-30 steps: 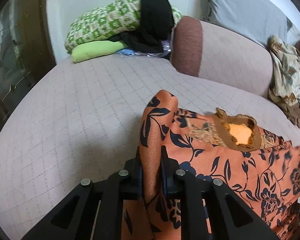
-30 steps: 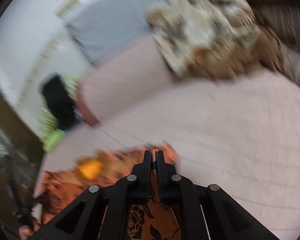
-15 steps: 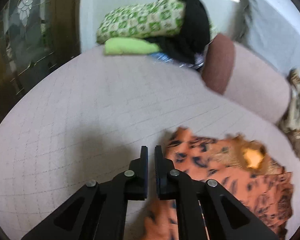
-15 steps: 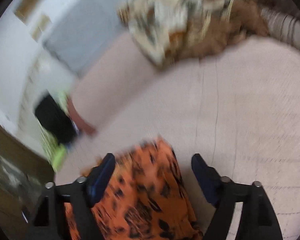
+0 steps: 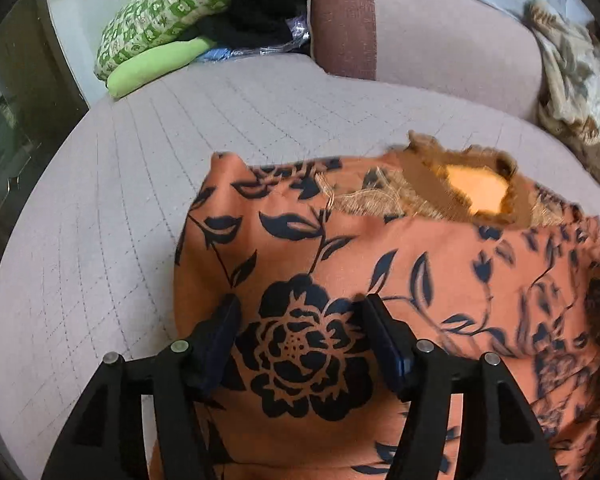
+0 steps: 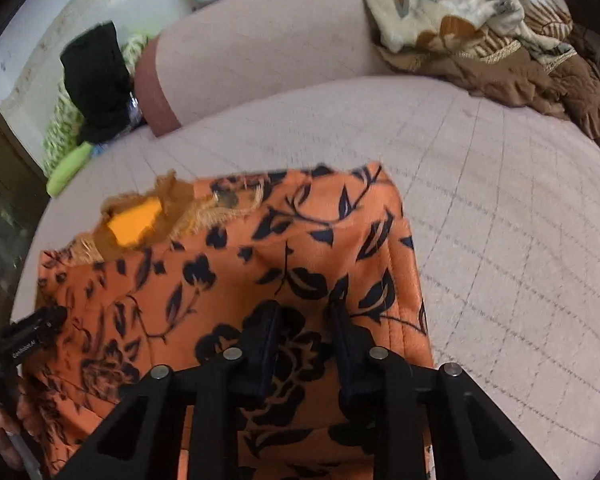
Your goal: Fold small clothes
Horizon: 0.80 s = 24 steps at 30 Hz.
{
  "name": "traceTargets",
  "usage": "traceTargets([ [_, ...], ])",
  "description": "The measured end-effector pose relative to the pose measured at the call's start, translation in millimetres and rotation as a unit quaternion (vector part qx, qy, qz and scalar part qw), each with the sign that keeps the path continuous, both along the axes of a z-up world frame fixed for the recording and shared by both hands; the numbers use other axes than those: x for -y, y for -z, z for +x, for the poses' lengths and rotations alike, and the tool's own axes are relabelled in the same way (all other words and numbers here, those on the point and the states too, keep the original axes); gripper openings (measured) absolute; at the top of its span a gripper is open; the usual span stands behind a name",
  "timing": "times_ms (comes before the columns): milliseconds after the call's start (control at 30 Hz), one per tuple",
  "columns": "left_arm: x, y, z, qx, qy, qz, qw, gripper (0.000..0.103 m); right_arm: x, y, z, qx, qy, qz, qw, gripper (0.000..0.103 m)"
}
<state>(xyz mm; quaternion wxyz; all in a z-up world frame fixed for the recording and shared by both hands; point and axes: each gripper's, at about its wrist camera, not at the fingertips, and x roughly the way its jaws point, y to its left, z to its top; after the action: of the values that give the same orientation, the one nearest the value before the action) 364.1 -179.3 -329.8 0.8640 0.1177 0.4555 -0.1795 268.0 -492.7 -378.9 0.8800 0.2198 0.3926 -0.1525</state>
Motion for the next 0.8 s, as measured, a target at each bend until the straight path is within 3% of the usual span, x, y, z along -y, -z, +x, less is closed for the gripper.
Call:
traceTargets([
  [67, -2, -8, -2, 0.019, -0.007, -0.011, 0.9997, 0.065, -8, -6, -2, 0.024, -0.03, 0.005, 0.999, 0.03],
  [167, -3, -9, -5, 0.011, -0.004, -0.017, 0.9998, 0.065, -34, -4, 8, 0.02, -0.106, 0.025, 0.994, 0.03],
  [267, 0, 10, -5, -0.008, -0.002, 0.034, 0.9994, 0.067, -64, 19, 21, -0.038, -0.191, 0.041, 0.98, 0.031],
  [300, 1, 10, -9, 0.007, 0.003, 0.038, 0.9992, 0.067, -74, 21, 21, -0.037, -0.201, 0.0, 0.979, 0.032],
  [400, 8, 8, -17, 0.016, 0.014, 0.062, 0.9978, 0.073, -85, 21, 22, -0.038, -0.22, -0.048, 0.974, 0.035],
  [567, 12, 18, -22, 0.043, 0.017, 0.061, 0.997, 0.085, -71, 24, 12, -0.018, -0.201, 0.001, 0.979, 0.042],
  [600, 9, 20, -20, 0.05, 0.016, 0.058, 0.9969, 0.087, -73, 23, 9, -0.015, -0.204, -0.001, 0.979, 0.048],
  [700, 4, 22, -24, 0.066, 0.007, 0.05, 0.9965, 0.092, -98, 21, 4, -0.01, -0.219, -0.035, 0.975, 0.066],
  [800, -2, 17, -31, 0.044, -0.003, 0.047, 0.9979, 0.092, -118, 23, 7, -0.012, -0.209, -0.078, 0.975, 0.067],
])
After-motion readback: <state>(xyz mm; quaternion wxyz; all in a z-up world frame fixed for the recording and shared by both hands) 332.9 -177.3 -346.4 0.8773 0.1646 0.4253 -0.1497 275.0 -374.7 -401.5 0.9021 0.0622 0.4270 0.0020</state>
